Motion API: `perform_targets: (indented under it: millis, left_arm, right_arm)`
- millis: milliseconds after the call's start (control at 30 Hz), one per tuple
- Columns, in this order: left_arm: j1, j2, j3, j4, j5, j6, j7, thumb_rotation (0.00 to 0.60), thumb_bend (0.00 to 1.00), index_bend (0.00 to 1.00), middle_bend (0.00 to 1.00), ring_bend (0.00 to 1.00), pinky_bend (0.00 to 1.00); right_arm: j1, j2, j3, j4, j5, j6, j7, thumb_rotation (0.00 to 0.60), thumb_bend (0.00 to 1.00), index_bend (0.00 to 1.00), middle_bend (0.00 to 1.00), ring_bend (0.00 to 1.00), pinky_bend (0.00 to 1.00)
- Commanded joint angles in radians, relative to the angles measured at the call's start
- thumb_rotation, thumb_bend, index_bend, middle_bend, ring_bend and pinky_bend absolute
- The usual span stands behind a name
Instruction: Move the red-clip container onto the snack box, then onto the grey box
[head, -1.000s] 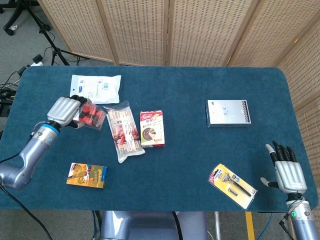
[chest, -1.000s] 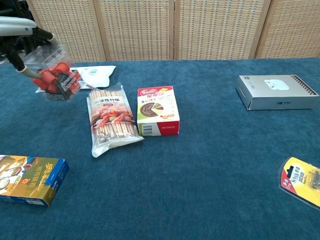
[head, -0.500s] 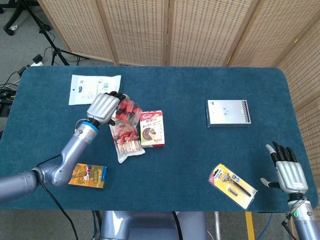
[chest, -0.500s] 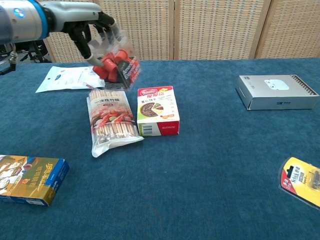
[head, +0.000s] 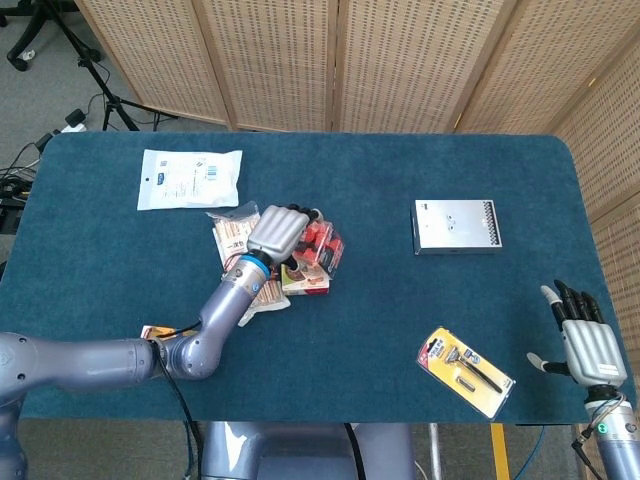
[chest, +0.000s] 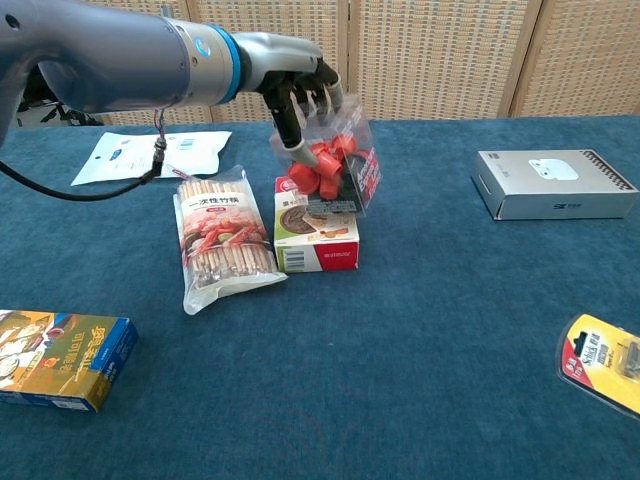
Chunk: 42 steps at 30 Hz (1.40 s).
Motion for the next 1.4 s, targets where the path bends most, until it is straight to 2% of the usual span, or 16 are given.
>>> perform_targets:
  millis: [33, 467, 567, 633, 700, 733, 833, 900, 1100, 1233, 1400]
  left_arm:
    - [-0.020, -0.011, 0.020, 0.013, -0.021, -0.005, 0.017, 0.600, 0.46, 0.76, 0.41, 0.39, 0.40]
    - [-0.063, 0.020, 0.047, 0.008, -0.074, 0.004, 0.058, 0.600, 0.45, 0.75, 0.40, 0.39, 0.40]
    - [-0.084, 0.036, 0.059, 0.000, -0.091, 0.006, 0.088, 0.600, 0.42, 0.62, 0.29, 0.32, 0.40]
    - [-0.100, 0.053, 0.071, -0.013, -0.122, -0.002, 0.115, 0.600, 0.38, 0.43, 0.14, 0.16, 0.38]
    - [-0.118, 0.073, 0.081, -0.030, -0.162, -0.018, 0.137, 0.600, 0.33, 0.32, 0.04, 0.04, 0.30]
    - [-0.124, 0.080, 0.085, -0.035, -0.176, -0.024, 0.142, 0.600, 0.30, 0.27, 0.01, 0.01, 0.22]
    - [-0.139, 0.095, 0.098, -0.047, -0.204, -0.039, 0.145, 0.600, 0.23, 0.16, 0.00, 0.00, 0.04]
    - [-0.145, 0.100, 0.106, -0.050, -0.210, -0.047, 0.143, 0.600, 0.20, 0.10, 0.00, 0.00, 0.01]
    - [-0.146, 0.107, 0.112, -0.055, -0.182, -0.038, 0.109, 0.600, 0.16, 0.01, 0.00, 0.00, 0.00]
    - [-0.138, 0.116, 0.117, -0.058, -0.162, -0.033, 0.085, 0.600, 0.10, 0.00, 0.00, 0.00, 0.00]
    - [-0.102, 0.140, 0.088, -0.072, -0.115, -0.039, -0.005, 0.600, 0.06, 0.00, 0.00, 0.00, 0.00]
  right_arm:
    - [-0.002, 0.001, 0.001, 0.003, -0.006, 0.005, 0.010, 0.600, 0.16, 0.02, 0.00, 0.00, 0.00]
    - [-0.005, 0.000, 0.002, 0.011, -0.018, 0.019, 0.028, 0.600, 0.16, 0.02, 0.00, 0.00, 0.00]
    - [-0.006, -0.001, 0.002, 0.010, -0.023, 0.025, 0.028, 0.600, 0.16, 0.02, 0.00, 0.00, 0.00]
    - [-0.007, -0.003, 0.003, 0.011, -0.025, 0.030, 0.029, 0.600, 0.16, 0.02, 0.00, 0.00, 0.00]
    - [-0.008, -0.005, 0.004, 0.012, -0.028, 0.036, 0.030, 0.600, 0.16, 0.02, 0.00, 0.00, 0.00]
    - [-0.009, -0.006, 0.004, 0.013, -0.029, 0.038, 0.031, 0.600, 0.16, 0.02, 0.00, 0.00, 0.00]
    - [-0.010, -0.007, 0.005, 0.016, -0.035, 0.044, 0.036, 0.600, 0.16, 0.02, 0.00, 0.00, 0.00]
    - [-0.012, -0.008, 0.005, 0.017, -0.037, 0.049, 0.039, 0.600, 0.16, 0.02, 0.00, 0.00, 0.00]
    - [-0.013, -0.009, 0.006, 0.020, -0.040, 0.053, 0.042, 0.600, 0.16, 0.02, 0.00, 0.00, 0.00]
    - [-0.012, -0.010, 0.005, 0.019, -0.037, 0.048, 0.039, 0.600, 0.16, 0.02, 0.00, 0.00, 0.00]
    - [-0.014, -0.011, 0.006, 0.018, -0.037, 0.053, 0.031, 0.600, 0.17, 0.02, 0.00, 0.00, 0.00]
